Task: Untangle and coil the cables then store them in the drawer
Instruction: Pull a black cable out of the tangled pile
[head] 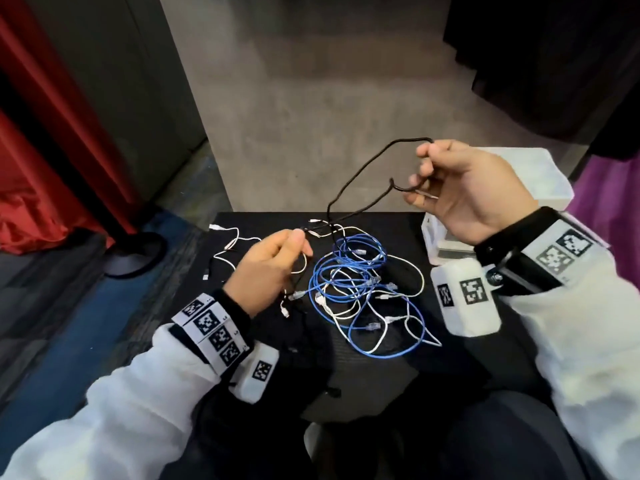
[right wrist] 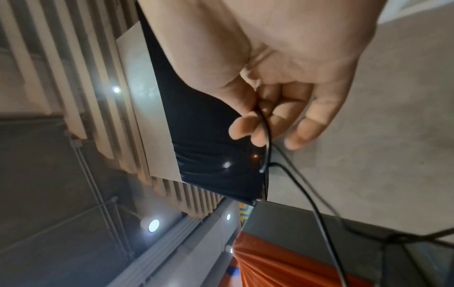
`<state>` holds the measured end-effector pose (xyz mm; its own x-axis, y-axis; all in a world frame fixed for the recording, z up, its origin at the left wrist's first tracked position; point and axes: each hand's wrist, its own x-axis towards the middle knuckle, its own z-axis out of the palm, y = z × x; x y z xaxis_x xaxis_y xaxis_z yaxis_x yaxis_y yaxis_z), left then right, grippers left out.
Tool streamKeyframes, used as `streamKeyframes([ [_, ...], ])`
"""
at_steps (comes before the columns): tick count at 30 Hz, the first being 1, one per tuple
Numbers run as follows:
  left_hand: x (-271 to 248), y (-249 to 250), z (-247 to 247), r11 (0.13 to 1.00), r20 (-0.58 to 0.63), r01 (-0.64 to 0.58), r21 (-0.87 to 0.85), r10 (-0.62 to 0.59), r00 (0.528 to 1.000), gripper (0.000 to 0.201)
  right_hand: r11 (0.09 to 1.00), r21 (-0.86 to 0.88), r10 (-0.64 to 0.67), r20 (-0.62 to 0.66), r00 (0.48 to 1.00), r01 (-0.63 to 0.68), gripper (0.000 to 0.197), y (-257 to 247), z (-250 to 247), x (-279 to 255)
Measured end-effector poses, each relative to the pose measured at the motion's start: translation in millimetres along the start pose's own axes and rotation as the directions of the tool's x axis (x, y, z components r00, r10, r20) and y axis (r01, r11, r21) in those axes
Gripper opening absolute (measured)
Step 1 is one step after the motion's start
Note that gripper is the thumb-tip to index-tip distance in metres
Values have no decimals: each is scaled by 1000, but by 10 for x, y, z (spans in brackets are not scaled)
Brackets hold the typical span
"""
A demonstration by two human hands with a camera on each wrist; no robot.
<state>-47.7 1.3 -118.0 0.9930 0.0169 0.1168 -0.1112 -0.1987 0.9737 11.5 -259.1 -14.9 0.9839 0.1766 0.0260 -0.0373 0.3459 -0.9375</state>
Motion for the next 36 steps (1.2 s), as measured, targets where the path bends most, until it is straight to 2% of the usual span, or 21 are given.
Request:
streamKeyframes([
  [2, 32, -14, -84, 996, -25, 40, -82, -42, 999, 36, 996, -83, -15, 14, 1000, 16, 21, -26, -58, 7],
  [4, 81, -16, -188, 992, -73, 14, -124, -23, 997, 31, 981, -189, -26, 61, 998, 37, 22, -45, -89, 14],
  [6, 160, -16, -334, 988, -149, -36, -150, 13, 989, 28, 937, -343, -37, 91, 995, 66, 23, -83, -131, 23],
  [9, 259, 23, -644, 975, -288, -69, -209, 6, 958, 37, 852, -515, -73, 70, 995, 99, 25, -158, -257, 35],
  [13, 306, 25, -1072, 968, -469, -84, -235, -37, 882, 37, 837, -536, -180, -74, 981, 113, 27, -286, -563, 53],
  [15, 294, -12, -1162, 959, -511, -55, -279, -100, 854, 31, 851, -515, -189, -111, 976, 106, 29, -320, -686, 37],
  [16, 289, -40, -1168, 959, -504, -21, -281, -129, 854, 27, 853, -511, -182, -98, 978, 108, 30, -315, -702, 24],
  [18, 286, -79, -1089, 973, -459, 71, -222, -168, 872, 28, 848, -514, -166, -28, 986, 128, 30, -281, -645, -17],
  [20, 276, -68, -925, 997, -415, 67, -30, -73, 907, 35, 846, -505, -154, 76, 985, 171, 25, -239, -490, -68],
  [21, 251, -18, -801, 996, -359, 9, 92, 25, 933, 36, 850, -489, -149, 133, 980, 195, 23, -219, -395, -92],
  [23, 178, 147, -473, 953, -142, -177, 246, 216, 966, 46, 865, -445, -131, 244, 961, 231, 22, -174, -198, -130],
  [25, 114, 327, -82, 899, 56, -338, 278, 336, 940, 58, 873, -418, -108, 334, 936, 250, 22, -130, -9, -156],
  [27, 100, 460, 267, 898, 160, -383, 215, 354, 921, 52, 877, -406, -91, 385, 919, 257, 23, -104, 143, -174],
  [29, 74, 505, 464, 958, 271, -282, 56, 257, 928, 28, 878, -396, -121, 364, 924, 271, 23, -150, 213, -168],
  [31, 29, 423, 497, 987, 358, -141, -78, 160, 920, 23, 881, -379, -198, 247, 949, 282, 23, -272, 134, -121],
  [32, -4, 372, 466, 991, 376, -93, -92, 121, 919, 23, 883, -372, -238, 172, 956, 287, 23, -341, 35, -92],
  [34, -48, 307, 339, 992, 358, -52, -112, 89, 929, 23, 867, -403, -289, 71, 955, 292, 25, -423, -213, -55],
  [36, -8, 253, 162, 990, 290, -58, -126, 93, 952, 26, 820, -494, -309, 46, 950, 290, 24, -372, -428, -63],
])
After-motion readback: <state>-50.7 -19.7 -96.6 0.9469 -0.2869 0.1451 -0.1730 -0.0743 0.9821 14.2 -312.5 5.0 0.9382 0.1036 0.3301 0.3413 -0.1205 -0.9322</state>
